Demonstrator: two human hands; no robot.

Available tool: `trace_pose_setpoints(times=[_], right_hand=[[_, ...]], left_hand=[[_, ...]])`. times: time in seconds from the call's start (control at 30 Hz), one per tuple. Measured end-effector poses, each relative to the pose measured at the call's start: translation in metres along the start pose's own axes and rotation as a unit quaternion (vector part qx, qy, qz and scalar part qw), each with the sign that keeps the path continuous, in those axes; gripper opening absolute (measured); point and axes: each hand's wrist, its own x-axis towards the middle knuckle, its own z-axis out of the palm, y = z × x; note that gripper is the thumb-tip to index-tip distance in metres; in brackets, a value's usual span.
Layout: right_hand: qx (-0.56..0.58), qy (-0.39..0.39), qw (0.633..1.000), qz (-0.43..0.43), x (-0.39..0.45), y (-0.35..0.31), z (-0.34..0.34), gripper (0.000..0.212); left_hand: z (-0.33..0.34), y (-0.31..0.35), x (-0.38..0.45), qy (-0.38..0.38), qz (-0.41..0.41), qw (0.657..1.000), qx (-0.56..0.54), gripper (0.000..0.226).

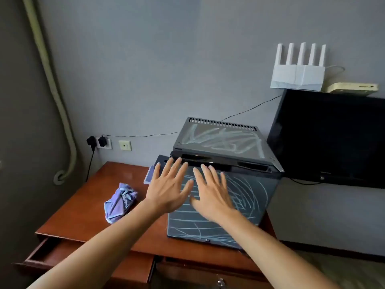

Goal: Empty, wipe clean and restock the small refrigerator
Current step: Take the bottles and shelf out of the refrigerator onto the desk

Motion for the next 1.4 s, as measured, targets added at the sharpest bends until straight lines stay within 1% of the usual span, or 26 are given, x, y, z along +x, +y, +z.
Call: trace_pose_setpoints(times=[0.07, 0.13, 0.2, 0.27, 0.43, 0.57, 0.83, 0.9, 1.0, 1.23, 1.33, 1.4], right_hand=[[-0.007, 0.01, 1.0, 0.012, 0.026, 0.0, 0.003, 0.092], [-0.018, 0.014, 0.999, 0.024, 0.049, 0.003, 0.005, 0.093], [-0.032, 0.01, 0.999, 0.034, 0.066, 0.005, 0.011, 0.093], [-0.049, 0.009, 0.998, 0.038, 0.074, 0.01, 0.02, 0.095], [-0.082, 0.036, 0.996, 0.028, 0.078, 0.022, 0.041, 0.107], [-0.082, 0.067, 0.994, 0.041, 0.079, 0.018, 0.047, 0.104], [-0.069, 0.043, 0.996, 0.043, 0.073, 0.014, 0.036, 0.099], [-0.067, 0.039, 0.996, 0.035, 0.068, 0.013, 0.033, 0.098], [-0.07, 0.043, 0.997, 0.013, 0.048, 0.011, 0.031, 0.098], [-0.037, 0.027, 0.998, -0.039, -0.013, 0.01, 0.012, 0.095], [-0.018, 0.018, 0.998, -0.049, -0.038, 0.009, 0.003, 0.088], [0.002, 0.004, 0.999, -0.05, -0.065, 0.011, -0.007, 0.082]], left_hand=[[-0.001, -0.013, 0.027, 0.015, 0.0, 1.0, -0.02, 0.086], [0.001, -0.024, 0.053, 0.013, -0.001, 1.0, -0.024, 0.086], [0.012, -0.029, 0.063, 0.012, 0.011, 1.0, -0.026, 0.086], [0.026, -0.035, 0.066, 0.026, 0.024, 0.999, -0.021, 0.083], [0.042, -0.042, 0.067, 0.068, 0.042, 0.996, -0.026, 0.08], [0.048, -0.038, 0.068, 0.081, 0.032, 0.996, -0.028, 0.081], [0.04, -0.032, 0.063, 0.08, 0.012, 0.997, -0.001, 0.083], [0.036, -0.029, 0.055, 0.081, 0.017, 0.997, 0.01, 0.084], [0.033, -0.024, 0.028, 0.105, 0.032, 0.994, 0.026, 0.081], [0.025, 0.012, -0.045, 0.158, 0.025, 0.986, 0.052, 0.076], [0.021, 0.025, -0.072, 0.185, 0.031, 0.981, 0.051, 0.073], [0.014, 0.042, -0.095, 0.206, 0.05, 0.976, 0.057, 0.068]])
